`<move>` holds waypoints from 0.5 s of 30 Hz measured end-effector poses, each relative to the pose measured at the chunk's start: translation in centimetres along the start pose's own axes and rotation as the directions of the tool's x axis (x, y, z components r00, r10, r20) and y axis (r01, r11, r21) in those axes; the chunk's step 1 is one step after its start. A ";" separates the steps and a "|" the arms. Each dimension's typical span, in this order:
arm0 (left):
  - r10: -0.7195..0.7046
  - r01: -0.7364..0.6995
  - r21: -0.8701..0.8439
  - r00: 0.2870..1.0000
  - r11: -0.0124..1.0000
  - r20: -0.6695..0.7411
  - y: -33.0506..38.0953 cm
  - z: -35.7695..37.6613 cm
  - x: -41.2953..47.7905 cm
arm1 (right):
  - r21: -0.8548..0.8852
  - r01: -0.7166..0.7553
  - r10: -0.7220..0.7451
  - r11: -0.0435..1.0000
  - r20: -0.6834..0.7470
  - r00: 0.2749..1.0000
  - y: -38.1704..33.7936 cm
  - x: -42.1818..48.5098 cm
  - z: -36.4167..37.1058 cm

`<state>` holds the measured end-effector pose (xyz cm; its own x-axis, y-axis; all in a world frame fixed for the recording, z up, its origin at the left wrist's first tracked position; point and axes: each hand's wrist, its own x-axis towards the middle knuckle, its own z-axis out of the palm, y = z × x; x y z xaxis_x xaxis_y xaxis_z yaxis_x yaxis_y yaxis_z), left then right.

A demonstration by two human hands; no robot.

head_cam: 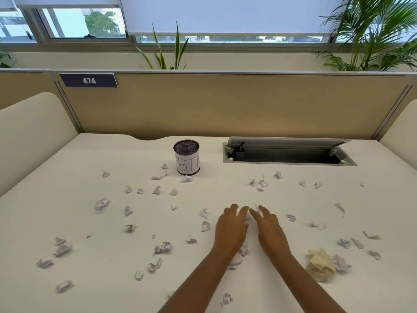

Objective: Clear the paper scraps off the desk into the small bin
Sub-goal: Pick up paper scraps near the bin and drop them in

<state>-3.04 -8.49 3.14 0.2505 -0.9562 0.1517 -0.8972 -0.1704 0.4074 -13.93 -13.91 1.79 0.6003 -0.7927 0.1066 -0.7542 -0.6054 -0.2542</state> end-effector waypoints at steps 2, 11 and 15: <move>-0.002 0.001 0.033 0.999 0.999 0.052 0.1 0.4 0.9 | 0.027 -0.025 0.025 0.999 0.009 1.000 -0.1 0.4 -0.2; -0.020 0.021 -0.049 1.000 0.999 0.015 -2.9 -1.2 4.1 | 0.275 -0.192 0.224 0.942 -0.091 0.970 -0.7 3.1 -1.7; -0.041 0.030 -0.081 0.990 0.996 -0.137 -5.3 -5.6 7.1 | 0.297 -0.153 0.196 0.943 -0.121 0.973 -1.1 4.7 -2.0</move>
<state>5.55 -13.00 7.11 0.3343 -0.9067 0.2573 -0.8571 -0.1789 0.4830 -10.79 -17.09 4.46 0.4039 -0.8988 0.1702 -0.7241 -0.4278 -0.5410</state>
